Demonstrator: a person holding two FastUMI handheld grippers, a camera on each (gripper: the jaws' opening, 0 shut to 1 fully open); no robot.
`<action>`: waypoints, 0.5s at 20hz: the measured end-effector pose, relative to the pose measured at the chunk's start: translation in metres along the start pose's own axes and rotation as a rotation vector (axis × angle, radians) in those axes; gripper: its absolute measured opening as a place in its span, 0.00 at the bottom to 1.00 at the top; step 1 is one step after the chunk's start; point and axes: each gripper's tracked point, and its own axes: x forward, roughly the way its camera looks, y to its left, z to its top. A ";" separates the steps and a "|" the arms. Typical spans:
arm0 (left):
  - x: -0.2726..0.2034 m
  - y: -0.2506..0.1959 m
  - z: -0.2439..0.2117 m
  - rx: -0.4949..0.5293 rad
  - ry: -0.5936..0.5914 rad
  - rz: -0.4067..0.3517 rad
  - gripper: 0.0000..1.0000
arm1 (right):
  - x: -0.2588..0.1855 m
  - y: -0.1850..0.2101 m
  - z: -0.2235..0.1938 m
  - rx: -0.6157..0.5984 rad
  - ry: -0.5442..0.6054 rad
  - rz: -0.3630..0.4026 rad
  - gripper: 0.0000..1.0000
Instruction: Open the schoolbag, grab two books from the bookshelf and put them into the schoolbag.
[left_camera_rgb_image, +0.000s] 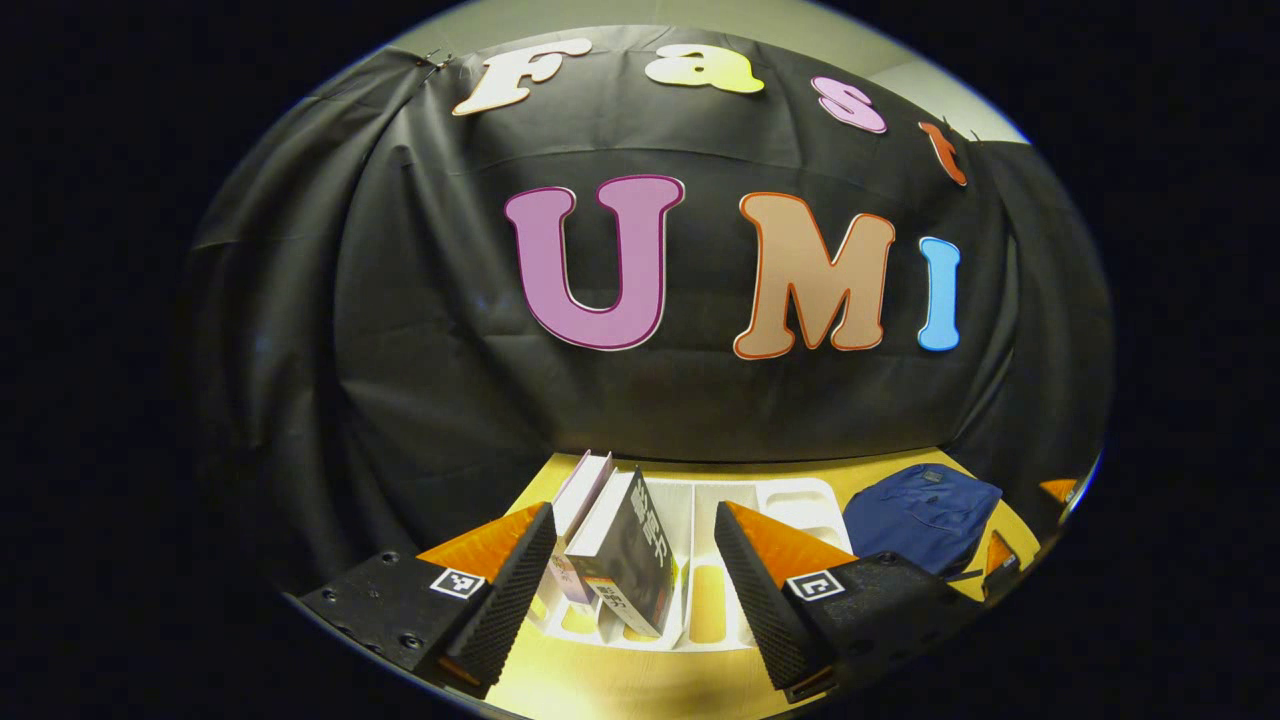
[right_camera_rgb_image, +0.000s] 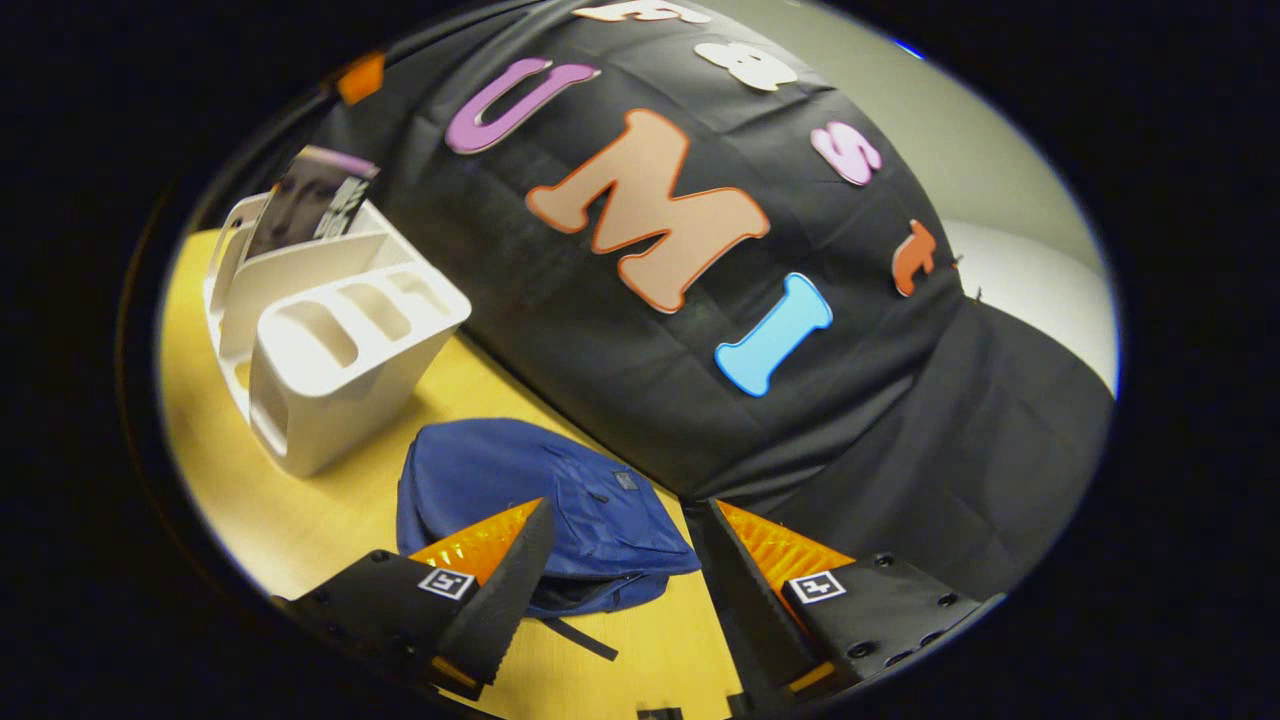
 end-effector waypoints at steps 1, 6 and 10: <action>0.002 0.002 0.001 0.005 0.001 0.003 0.93 | 0.002 0.008 -0.008 -0.037 0.015 0.012 0.98; 0.014 0.008 -0.010 0.013 0.028 -0.001 0.93 | 0.020 0.030 -0.042 -0.207 0.066 0.010 1.00; 0.019 0.007 -0.010 0.012 0.034 -0.019 0.93 | 0.033 0.045 -0.070 -0.293 0.123 0.039 0.98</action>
